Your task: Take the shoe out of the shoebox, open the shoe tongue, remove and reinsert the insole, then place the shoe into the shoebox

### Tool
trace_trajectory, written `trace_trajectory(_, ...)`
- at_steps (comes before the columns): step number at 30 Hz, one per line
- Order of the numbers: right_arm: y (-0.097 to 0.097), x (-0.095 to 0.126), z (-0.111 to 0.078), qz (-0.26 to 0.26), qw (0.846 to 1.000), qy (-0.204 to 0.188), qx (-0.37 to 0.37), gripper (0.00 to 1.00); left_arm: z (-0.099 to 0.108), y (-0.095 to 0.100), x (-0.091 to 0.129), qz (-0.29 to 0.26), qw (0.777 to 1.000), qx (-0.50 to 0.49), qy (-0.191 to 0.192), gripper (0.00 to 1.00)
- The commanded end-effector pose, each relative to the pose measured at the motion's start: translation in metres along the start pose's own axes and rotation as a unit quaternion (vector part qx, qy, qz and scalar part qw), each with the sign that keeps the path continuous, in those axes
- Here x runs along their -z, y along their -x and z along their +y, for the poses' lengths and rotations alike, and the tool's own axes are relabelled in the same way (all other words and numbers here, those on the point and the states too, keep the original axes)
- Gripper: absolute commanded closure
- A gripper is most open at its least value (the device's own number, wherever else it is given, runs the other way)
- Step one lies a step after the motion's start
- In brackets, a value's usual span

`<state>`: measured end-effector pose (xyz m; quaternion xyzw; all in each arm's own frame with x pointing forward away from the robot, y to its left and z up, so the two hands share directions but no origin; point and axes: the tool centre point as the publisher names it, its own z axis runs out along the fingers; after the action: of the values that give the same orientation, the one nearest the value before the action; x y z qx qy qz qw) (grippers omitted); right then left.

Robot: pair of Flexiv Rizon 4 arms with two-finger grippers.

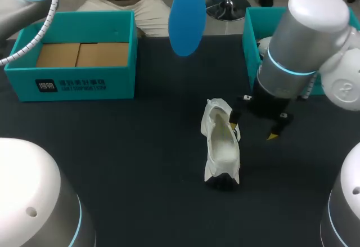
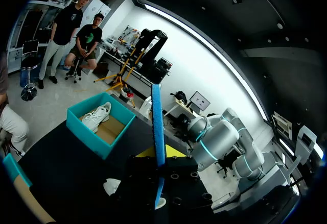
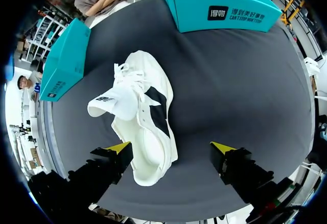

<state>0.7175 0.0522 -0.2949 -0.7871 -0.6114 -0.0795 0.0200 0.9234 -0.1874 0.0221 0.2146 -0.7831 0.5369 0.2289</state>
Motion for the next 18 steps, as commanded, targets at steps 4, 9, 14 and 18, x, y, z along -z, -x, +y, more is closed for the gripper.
trace_trajectory(4,0.0,0.002,0.0,0.007,1.0,-0.02,-0.007,0.0,0.0,0.0,0.0,0.0,1.0,0.0,0.0,1.0)
trace_trajectory(9,-0.011,0.012,0.008,0.072,0.99,-0.104,-0.059,0.0,0.0,0.0,0.0,0.0,1.0,0.0,0.0,1.0)
trace_trajectory(14,-0.03,0.028,0.011,0.147,0.974,-0.144,-0.091,0.0,0.0,0.0,0.0,0.0,1.0,0.0,0.0,1.0)
trace_trajectory(18,-0.042,0.044,0.012,0.227,0.956,-0.158,-0.096,0.0,0.0,0.0,0.0,0.0,1.0,0.0,0.0,1.0)
